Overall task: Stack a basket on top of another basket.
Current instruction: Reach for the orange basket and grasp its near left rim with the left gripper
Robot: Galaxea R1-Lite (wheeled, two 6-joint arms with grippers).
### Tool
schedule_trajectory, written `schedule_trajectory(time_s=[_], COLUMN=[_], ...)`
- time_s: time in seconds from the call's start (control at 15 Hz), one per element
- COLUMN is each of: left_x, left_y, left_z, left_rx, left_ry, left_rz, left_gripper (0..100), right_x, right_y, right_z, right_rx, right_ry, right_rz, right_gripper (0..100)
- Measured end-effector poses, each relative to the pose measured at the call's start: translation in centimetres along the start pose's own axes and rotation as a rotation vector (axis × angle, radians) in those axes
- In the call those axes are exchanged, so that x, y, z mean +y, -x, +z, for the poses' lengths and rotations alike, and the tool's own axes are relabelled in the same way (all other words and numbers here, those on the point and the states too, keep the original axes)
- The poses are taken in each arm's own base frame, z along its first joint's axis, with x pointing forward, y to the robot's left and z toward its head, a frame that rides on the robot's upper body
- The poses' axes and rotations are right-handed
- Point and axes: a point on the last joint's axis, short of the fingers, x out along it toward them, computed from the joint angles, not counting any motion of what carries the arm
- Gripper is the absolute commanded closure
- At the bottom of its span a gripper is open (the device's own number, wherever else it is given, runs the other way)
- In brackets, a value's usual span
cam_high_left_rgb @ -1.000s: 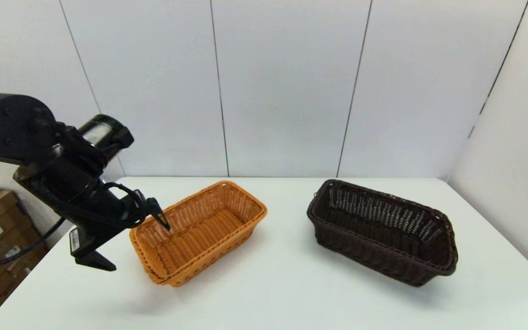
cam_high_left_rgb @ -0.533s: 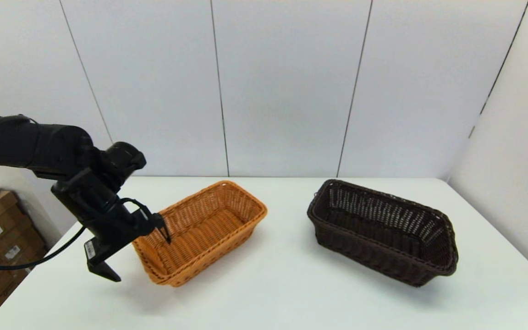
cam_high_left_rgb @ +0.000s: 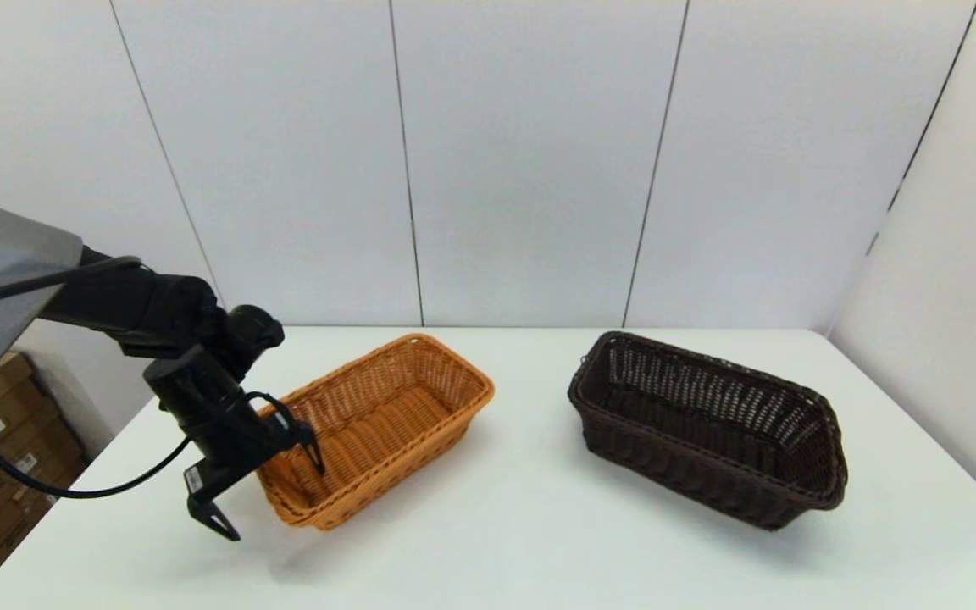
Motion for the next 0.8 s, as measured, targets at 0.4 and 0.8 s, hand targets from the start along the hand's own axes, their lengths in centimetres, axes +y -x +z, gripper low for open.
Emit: schedule_trajectory(time_s=[0.4,0.8], left_x=[-0.7,-1.0], left_y=[-1.6,-1.2], left_z=[1.1,1.1], left_rx=[-0.025,-0.035], left_ry=[0.003,-0.007], left_rz=[0.047,0.011], left_gripper=[100,100], right_x=[0.0,0.0], right_y=[0.0,0.0], right_z=[0.0,0.0], right_rx=[0.0,0.001], right_ry=[0.0,0.0], right_rz=[0.0,0.0], right_gripper=[0,0])
